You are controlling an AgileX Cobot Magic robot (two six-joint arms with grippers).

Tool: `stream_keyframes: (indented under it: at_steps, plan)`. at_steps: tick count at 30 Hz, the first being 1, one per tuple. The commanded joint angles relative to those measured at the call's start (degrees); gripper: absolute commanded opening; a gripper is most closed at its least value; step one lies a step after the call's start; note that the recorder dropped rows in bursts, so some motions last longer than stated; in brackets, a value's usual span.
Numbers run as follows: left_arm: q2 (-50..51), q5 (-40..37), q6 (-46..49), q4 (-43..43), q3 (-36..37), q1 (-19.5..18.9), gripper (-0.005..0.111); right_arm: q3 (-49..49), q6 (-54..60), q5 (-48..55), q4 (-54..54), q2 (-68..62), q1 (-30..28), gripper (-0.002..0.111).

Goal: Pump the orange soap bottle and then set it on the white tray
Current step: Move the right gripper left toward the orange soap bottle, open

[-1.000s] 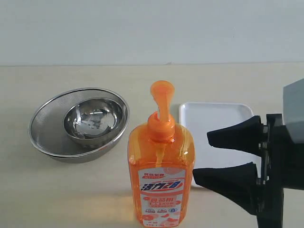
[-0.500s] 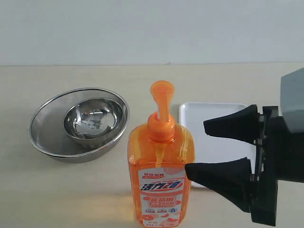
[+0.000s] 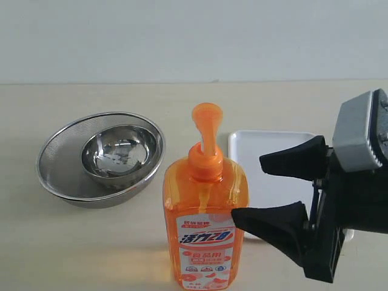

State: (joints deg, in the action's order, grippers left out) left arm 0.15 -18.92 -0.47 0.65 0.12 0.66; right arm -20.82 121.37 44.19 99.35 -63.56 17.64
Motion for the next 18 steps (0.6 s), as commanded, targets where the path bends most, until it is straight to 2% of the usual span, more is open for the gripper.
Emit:
stream_keyframes:
  at_steps: [1, 15, 18]
  plan:
    - [-0.15, 0.92, -0.22, -0.14, -0.12, -0.14, 0.033, -0.49, 0.58, -0.13, 0.59, 0.06, 0.15, 0.078]
    - [-0.15, 0.92, -0.22, -0.14, -0.12, -0.14, 0.033, -0.49, 0.58, 3.41, 0.59, 0.06, 0.15, 0.079]
    - [-0.15, 0.92, -0.22, -0.14, -0.12, -0.14, 0.033, -0.49, 0.04, 3.99, 0.59, 0.06, 0.15, 0.091]
